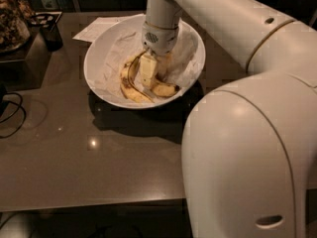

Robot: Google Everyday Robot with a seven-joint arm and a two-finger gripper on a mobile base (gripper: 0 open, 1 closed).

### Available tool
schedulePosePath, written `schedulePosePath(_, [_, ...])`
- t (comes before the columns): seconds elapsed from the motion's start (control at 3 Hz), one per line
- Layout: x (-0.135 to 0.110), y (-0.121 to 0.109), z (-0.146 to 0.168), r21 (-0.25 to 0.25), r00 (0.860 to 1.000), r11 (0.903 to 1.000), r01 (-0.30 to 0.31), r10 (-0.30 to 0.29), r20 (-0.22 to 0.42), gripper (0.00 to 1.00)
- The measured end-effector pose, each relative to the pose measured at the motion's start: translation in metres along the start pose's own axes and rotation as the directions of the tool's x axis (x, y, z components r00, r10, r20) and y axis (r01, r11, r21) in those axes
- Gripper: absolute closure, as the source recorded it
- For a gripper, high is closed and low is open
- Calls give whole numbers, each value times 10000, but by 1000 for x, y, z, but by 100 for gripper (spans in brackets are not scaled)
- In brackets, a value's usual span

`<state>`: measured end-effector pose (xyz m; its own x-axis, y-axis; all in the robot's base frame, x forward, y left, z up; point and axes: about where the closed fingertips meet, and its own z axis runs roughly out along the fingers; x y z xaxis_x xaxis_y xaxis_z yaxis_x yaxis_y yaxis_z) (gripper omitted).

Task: Pick banana from white bowl

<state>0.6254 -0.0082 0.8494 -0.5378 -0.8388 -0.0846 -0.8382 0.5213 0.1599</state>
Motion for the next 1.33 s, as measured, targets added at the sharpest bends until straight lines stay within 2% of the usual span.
schedulePosePath(0.33, [1, -1, -2, 40, 9999, 10000, 23, -24, 152, 65])
schedulePosePath(0.67, [1, -1, -2, 41, 9999, 10000, 24, -25, 155, 89])
schedulePosePath(1.0, [1, -1, -2, 42, 9999, 10000, 24, -25, 156, 100])
schedulePosePath(1.33, [-7, -3, -1, 180, 9992, 9998, 95, -102, 398, 100])
